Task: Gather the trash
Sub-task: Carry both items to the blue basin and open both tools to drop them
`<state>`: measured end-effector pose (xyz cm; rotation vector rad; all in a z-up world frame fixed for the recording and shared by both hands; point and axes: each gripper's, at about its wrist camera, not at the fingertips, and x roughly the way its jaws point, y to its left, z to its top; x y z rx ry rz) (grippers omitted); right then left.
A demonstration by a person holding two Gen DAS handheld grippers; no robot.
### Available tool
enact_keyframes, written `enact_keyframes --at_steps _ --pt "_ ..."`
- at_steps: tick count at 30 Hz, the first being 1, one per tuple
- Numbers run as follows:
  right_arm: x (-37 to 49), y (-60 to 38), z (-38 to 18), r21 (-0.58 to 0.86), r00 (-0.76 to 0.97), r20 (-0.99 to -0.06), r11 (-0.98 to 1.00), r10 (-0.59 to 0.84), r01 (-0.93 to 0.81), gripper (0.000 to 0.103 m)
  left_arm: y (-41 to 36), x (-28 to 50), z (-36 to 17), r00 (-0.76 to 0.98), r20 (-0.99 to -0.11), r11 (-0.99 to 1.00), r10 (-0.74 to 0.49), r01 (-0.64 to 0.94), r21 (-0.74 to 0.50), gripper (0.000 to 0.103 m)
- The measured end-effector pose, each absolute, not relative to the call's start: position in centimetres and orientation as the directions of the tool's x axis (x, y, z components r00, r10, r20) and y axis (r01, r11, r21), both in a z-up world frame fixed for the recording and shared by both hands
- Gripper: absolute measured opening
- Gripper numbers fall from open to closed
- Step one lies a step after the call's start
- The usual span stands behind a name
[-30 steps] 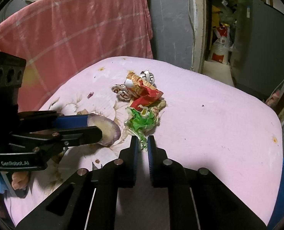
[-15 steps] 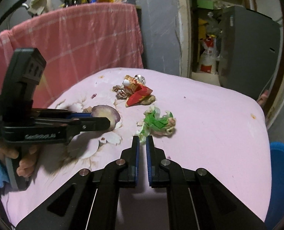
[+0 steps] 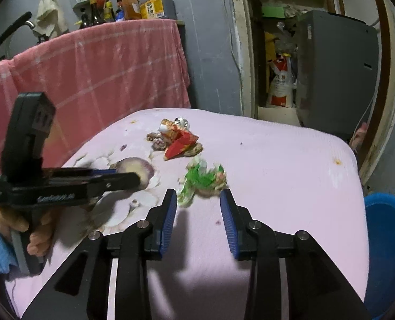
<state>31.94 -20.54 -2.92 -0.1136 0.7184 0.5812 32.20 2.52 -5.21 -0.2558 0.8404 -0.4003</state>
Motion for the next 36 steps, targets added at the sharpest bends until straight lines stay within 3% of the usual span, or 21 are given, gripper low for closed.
enact_keyframes --at_steps 2,3,5,6,9,12,20,27,36 --pt "32.9 -20.0 -2.8 0.085 0.603 -0.658 0.841 0.451 -0.535 0.039 2.8 32.2 -5.2 0.6 -0.666 0.894 -0.443 0.237 -0.381 0.021" --pt "33.5 -19.7 -2.7 0.081 0.601 -0.666 0.843 0.443 -0.533 0.049 2.8 32.2 -5.2 0.6 -0.666 0.893 -0.444 0.236 -0.384 0.021" --pt "34.2 -19.1 -3.1 0.075 0.589 -0.684 0.844 0.431 -0.531 0.051 2.9 32.2 -5.3 0.599 -0.665 0.892 -0.446 0.235 -0.387 0.021" --pt "34.5 -18.8 -3.4 0.074 0.576 -0.698 0.843 0.425 -0.533 0.05 3.0 32.1 -5.2 0.599 -0.665 0.891 -0.447 0.235 -0.388 0.021" --pt "34.7 -18.9 -3.9 0.08 0.561 -0.713 0.843 0.421 -0.532 0.025 3.0 32.1 -5.0 0.599 -0.663 0.89 -0.448 0.235 -0.39 0.021" --pt "34.7 -19.7 -3.9 0.116 0.562 -0.698 0.845 0.444 -0.523 0.019 3.1 32.0 -5.0 0.6 -0.661 0.889 -0.45 0.234 -0.393 0.021" --pt "33.4 -22.3 -2.7 0.239 0.583 -0.589 0.81 0.559 -0.536 0.017 3.4 31.7 -4.9 0.615 -0.651 0.89 -0.445 0.226 -0.396 0.021" --pt "31.8 -24.2 -1.1 0.324 0.596 -0.427 0.731 0.68 -0.601 0.017 3.6 30.1 -4.0 0.677 -0.596 0.893 -0.432 0.227 -0.389 0.021" --pt "28.3 -24.9 2.6 0.174 0.722 -0.303 0.781 0.622 -0.599 0.017 1.1 27.1 0.2 0.812 -0.453 0.917 -0.369 0.24 -0.318 0.021"
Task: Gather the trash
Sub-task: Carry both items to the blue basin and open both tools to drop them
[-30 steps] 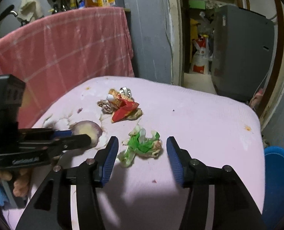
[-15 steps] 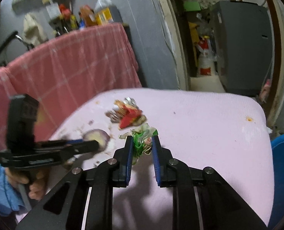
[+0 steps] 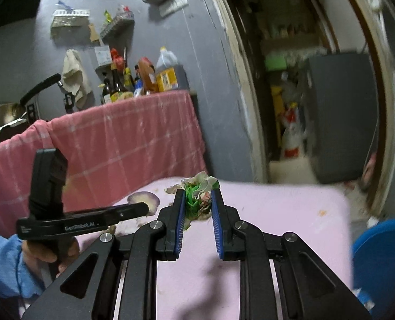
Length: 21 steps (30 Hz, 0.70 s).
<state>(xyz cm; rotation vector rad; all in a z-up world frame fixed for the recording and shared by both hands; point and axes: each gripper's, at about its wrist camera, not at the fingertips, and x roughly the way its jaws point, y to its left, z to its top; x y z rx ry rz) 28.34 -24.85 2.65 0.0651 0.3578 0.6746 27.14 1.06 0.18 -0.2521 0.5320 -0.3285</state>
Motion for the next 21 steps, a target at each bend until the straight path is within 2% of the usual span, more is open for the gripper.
enact_keyframes --at_steps 12,16,21 --pt "24.1 -29.2 8.7 0.056 0.868 -0.1 0.874 0.487 -0.483 0.017 -7.2 23.3 7.2 0.913 -0.205 0.932 -0.353 0.322 -0.168 0.021" --pt "23.3 -32.1 9.9 0.059 0.908 -0.056 0.909 0.416 -0.413 0.017 -10.5 22.9 8.1 0.909 -0.165 0.921 -0.383 0.363 -0.139 0.021" --pt "22.8 -35.8 10.3 0.064 0.942 -0.032 0.941 0.335 -0.333 0.017 -14.5 23.5 8.3 0.887 -0.162 0.901 -0.432 0.417 -0.119 0.021"
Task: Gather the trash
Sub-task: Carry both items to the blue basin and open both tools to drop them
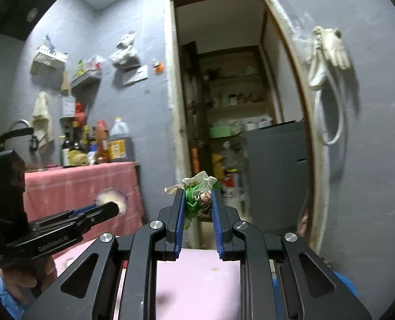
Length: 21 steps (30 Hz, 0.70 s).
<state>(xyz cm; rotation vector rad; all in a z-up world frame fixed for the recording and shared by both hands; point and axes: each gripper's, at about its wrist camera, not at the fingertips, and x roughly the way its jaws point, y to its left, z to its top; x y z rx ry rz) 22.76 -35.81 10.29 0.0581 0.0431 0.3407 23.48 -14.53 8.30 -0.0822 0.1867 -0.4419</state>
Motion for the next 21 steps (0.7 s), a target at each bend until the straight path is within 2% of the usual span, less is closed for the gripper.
enact_keyframes --at_steps 11,21 --pt "24.1 -43.9 8.1 0.165 0.976 -0.112 0.972 0.187 -0.167 0.017 -23.7 27.4 6.6 0.782 -0.271 0.826 -0.561 0.551 -0.12 0.021" --pt "26.1 -48.7 4.6 0.256 0.962 -0.238 0.964 0.131 -0.068 0.019 -27.4 31.8 3.7 0.695 -0.394 0.796 -0.601 0.567 -0.214 0.021"
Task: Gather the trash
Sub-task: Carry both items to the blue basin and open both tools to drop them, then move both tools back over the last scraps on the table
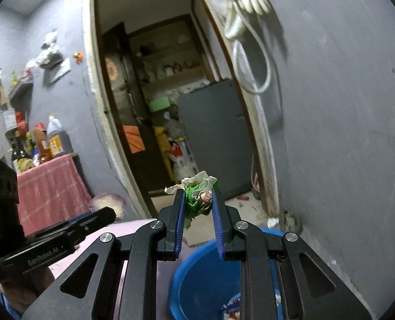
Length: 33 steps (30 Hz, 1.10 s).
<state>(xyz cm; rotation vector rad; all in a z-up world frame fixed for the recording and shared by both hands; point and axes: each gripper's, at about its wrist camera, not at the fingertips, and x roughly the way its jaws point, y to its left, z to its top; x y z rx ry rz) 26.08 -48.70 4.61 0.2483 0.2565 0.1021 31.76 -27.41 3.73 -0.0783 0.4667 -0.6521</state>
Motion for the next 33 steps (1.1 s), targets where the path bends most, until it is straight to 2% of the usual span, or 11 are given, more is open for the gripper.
enact_keyframes --at_steps 11,15,17,21,23,26,29,31,33 --pt "27.4 -50.7 2.3 0.333 0.936 -0.325 0.943 0.135 -0.02 0.021 -28.7 35.1 0.9 0.605 -0.511 0.789 -0.61 0.526 -0.318 0.021" --pt "28.1 -51.2 1.4 0.367 0.924 -0.357 0.93 0.14 0.0 0.03 -28.9 36.5 0.0 0.549 -0.561 0.781 -0.619 0.507 -0.366 0.021" --pt "28.2 -51.3 1.1 0.372 0.92 -0.368 0.928 0.137 0.011 0.03 -28.8 36.4 -0.4 0.545 -0.564 0.78 -0.621 0.5 -0.376 0.022" --pt "28.1 -51.7 1.0 0.382 0.92 -0.369 0.924 0.133 0.02 0.031 -28.6 36.2 -0.4 0.549 -0.557 0.779 -0.623 0.502 -0.377 0.03" --pt "28.1 -51.6 1.2 0.38 0.921 -0.368 0.925 0.131 0.02 0.032 -28.5 35.9 -0.3 0.557 -0.55 0.779 -0.623 0.504 -0.373 0.03" --pt "28.0 -51.4 1.4 0.371 0.922 -0.364 0.928 0.127 0.018 0.039 -28.2 35.5 -0.1 0.574 -0.539 0.785 -0.617 0.503 -0.362 0.032" --pt "27.8 -51.0 1.9 0.349 0.931 -0.347 0.937 0.117 0.012 0.045 -27.4 34.9 0.4 0.602 -0.518 0.792 -0.608 0.503 -0.347 0.041" --pt "27.4 -50.6 2.4 0.332 0.939 -0.326 0.943 0.114 0.001 0.053 -26.6 34.5 0.9 0.629 -0.497 0.801 -0.598 0.496 -0.336 0.047" --pt "27.3 -50.1 2.8 0.315 0.945 -0.307 0.949 0.109 -0.007 0.055 -25.8 34.1 1.4 0.653 -0.48 0.81 -0.585 0.486 -0.328 0.054"
